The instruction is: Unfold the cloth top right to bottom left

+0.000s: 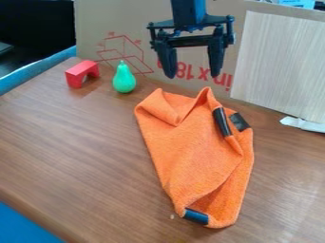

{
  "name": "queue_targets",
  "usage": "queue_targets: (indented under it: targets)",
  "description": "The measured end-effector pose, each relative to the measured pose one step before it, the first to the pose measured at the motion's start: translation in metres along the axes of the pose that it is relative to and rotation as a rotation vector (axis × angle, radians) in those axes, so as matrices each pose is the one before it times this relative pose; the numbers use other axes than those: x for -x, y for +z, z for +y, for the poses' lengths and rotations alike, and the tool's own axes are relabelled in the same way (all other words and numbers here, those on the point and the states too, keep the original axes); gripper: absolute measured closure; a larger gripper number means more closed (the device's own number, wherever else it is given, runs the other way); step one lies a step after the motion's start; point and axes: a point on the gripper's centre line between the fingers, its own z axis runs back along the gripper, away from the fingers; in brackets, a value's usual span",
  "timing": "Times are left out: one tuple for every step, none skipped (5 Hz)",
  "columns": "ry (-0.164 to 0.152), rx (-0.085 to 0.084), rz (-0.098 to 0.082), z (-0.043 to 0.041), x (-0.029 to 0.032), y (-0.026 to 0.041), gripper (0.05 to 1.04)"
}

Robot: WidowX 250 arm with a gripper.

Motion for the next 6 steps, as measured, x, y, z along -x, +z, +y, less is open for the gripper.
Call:
queue_targets:
  targets:
    - [0.0086, -0.0091, 0.0320, 0.00207, 0.00031, -0.01152, 0.083]
    - [0.0026, -0.0213, 0.0052, -0.00282, -0.00349, -0.01437, 0.083]
    - [-0.0078, -0.0179, 0.0002, -0.00657, -0.00332, -0.01434, 0.083]
    - [-0.0072, -0.0282, -0.0013, -0.00365, -0.00439, -0.01253, 0.083]
    - [-0.0174, -0.0520, -0.0017, -0.00333, -0.00134, -0.01547, 0.083]
    - [-0.0100, -0.0283, 0.0036, -0.00274, -0.00213, -0.01160, 0.083]
